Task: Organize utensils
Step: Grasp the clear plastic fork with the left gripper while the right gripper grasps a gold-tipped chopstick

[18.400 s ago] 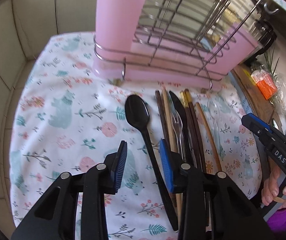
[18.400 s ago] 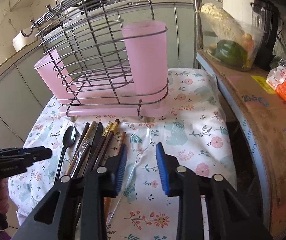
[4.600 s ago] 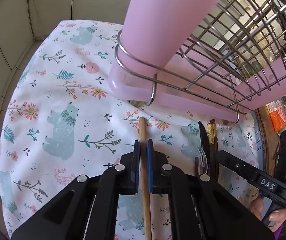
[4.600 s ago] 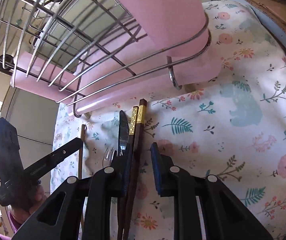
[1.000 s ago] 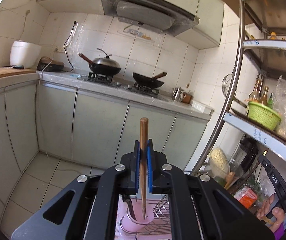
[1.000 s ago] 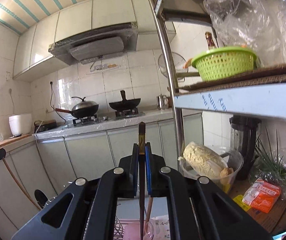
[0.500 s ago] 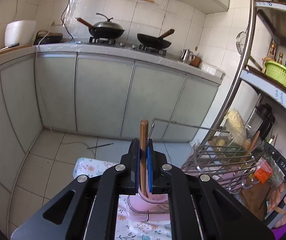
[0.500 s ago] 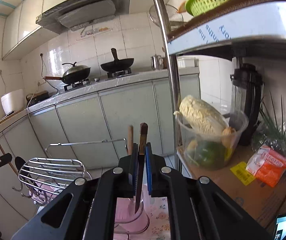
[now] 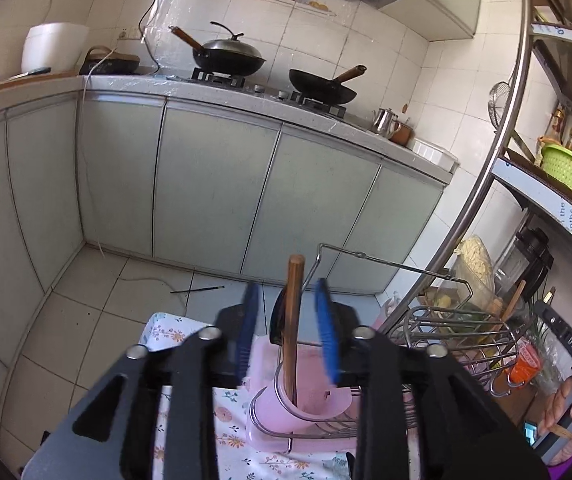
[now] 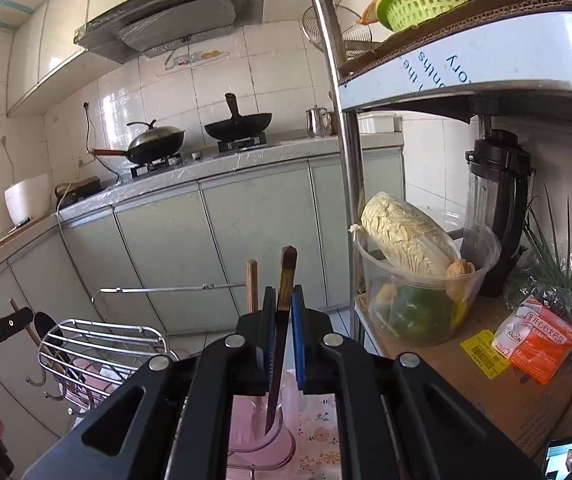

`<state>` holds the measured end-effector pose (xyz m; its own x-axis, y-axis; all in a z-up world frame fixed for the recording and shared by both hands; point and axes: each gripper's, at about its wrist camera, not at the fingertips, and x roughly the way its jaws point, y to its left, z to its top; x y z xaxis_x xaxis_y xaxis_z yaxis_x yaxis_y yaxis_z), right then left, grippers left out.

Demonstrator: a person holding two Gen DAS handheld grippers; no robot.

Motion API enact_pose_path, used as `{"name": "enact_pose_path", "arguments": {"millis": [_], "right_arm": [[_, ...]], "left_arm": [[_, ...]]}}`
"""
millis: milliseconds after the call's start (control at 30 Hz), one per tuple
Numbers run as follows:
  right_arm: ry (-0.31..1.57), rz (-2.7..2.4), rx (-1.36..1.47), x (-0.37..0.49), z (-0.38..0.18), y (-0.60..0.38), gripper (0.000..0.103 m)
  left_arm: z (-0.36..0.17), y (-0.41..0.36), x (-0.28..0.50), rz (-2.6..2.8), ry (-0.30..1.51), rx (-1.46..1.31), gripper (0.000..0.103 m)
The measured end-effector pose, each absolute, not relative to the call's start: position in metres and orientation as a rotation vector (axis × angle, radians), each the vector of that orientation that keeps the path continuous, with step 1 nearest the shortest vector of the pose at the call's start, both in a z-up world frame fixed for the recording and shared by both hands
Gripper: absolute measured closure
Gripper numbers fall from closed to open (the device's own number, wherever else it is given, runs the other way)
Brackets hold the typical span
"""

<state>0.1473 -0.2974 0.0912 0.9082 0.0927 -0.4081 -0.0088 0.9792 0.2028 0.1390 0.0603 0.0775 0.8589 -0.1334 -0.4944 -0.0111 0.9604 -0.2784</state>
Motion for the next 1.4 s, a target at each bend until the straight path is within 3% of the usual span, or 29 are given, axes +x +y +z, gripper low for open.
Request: {"name": "enact_pose_path", "arguments": {"millis": [100, 167, 200, 433, 600, 900, 1167, 1400], "right_arm": [[0.472, 0.072, 0.199, 0.15, 0.083, -0.296, 0.094], [0.475, 0.088, 0.215, 0.148, 0.083, -0.298, 0.082], [0.467, 0.095, 0.229, 0.145, 0.084, -0.299, 0.082], [0.409, 0.065, 0.264, 0.116, 0.1, -0.309, 0.081], [0.44, 0.085, 0.304, 0.087, 0.08, -0.309, 0.081], [0.642, 0.174, 0.285, 0.065, 0.017, -0.28, 0.081], [0.803, 0.255, 0.311, 0.061, -0.03, -0.273, 0.081], [0.844, 0.303, 0.378, 0.063, -0.048, -0.286, 0.081]], "left_arm": [[0.073, 0.063, 0.14, -0.066, 0.568, -0.295, 0.068], [0.074, 0.065, 0.137, -0.063, 0.572, -0.301, 0.067], [0.076, 0.067, 0.135, -0.062, 0.566, -0.302, 0.067], [0.092, 0.072, 0.107, -0.062, 0.494, -0.305, 0.066], [0.08, 0.066, 0.08, -0.098, 0.513, -0.311, 0.066], [0.023, 0.027, 0.058, -0.201, 0.708, -0.253, 0.066], [-0.044, -0.017, 0.071, -0.277, 1.002, -0.252, 0.066], [-0.082, -0.057, 0.094, -0.317, 1.195, -0.194, 0.066]]}}
